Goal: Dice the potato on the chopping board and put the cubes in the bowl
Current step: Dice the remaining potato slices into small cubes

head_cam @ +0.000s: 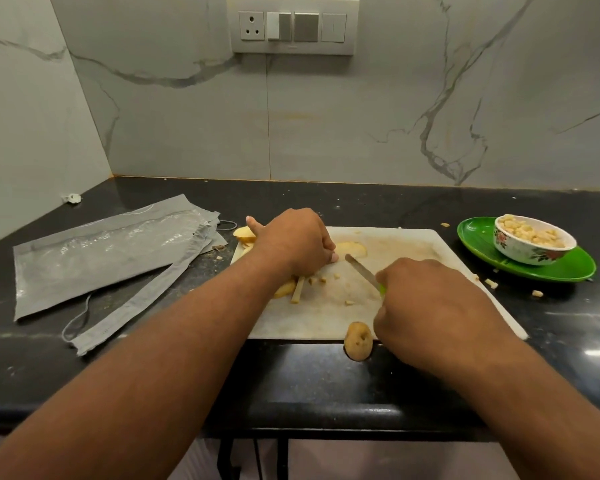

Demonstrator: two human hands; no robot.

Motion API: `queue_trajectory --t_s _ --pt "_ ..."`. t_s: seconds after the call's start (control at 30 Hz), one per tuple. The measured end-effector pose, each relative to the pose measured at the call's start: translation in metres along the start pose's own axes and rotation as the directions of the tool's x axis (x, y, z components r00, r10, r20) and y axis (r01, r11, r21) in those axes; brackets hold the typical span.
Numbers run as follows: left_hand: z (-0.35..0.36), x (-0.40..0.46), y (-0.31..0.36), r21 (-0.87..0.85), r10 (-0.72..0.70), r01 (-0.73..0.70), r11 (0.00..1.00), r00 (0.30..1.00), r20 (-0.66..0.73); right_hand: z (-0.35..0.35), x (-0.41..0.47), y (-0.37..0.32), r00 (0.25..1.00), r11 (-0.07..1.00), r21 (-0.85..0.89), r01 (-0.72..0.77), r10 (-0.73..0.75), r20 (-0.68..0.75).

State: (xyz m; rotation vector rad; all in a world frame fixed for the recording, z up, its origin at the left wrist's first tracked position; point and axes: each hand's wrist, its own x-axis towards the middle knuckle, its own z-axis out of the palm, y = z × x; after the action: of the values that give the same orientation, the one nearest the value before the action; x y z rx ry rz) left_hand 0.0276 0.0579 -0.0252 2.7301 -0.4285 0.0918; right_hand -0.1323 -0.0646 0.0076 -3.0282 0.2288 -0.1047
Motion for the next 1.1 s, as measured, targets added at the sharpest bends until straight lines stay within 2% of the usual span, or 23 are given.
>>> queue_trajectory --t_s 0.17,0.5,0.73,0.87,1.1 --pt "-0.001 -0.002 -0.001 -0.016 -0.009 0.008 1.000 0.999 -0.041 0.003 0.030 -0.013 0.995 0.999 0.001 0.041 -0.040 -0.095" --pt "-0.001 0.003 -0.003 -0.039 -0.028 0.027 0.999 0.999 -0.034 0.002 0.001 -0.001 0.998 0.999 0.031 -0.027 0.026 0.049" --pt "-0.002 0.001 -0.004 -0.045 -0.020 0.019 0.999 0.999 -0.026 -0.001 0.031 -0.014 0.997 1.000 0.019 0.022 -0.020 -0.072" --pt "0.000 0.005 -0.004 -0.069 -0.040 0.038 0.997 0.999 -0.031 0.009 0.032 -0.018 0.999 0.999 0.013 0.031 -0.030 -0.033" --pt "0.001 0.011 -0.009 -0.092 -0.041 0.042 0.995 0.999 0.008 -0.006 -0.001 -0.006 0.991 1.000 0.018 -0.024 0.021 0.134"
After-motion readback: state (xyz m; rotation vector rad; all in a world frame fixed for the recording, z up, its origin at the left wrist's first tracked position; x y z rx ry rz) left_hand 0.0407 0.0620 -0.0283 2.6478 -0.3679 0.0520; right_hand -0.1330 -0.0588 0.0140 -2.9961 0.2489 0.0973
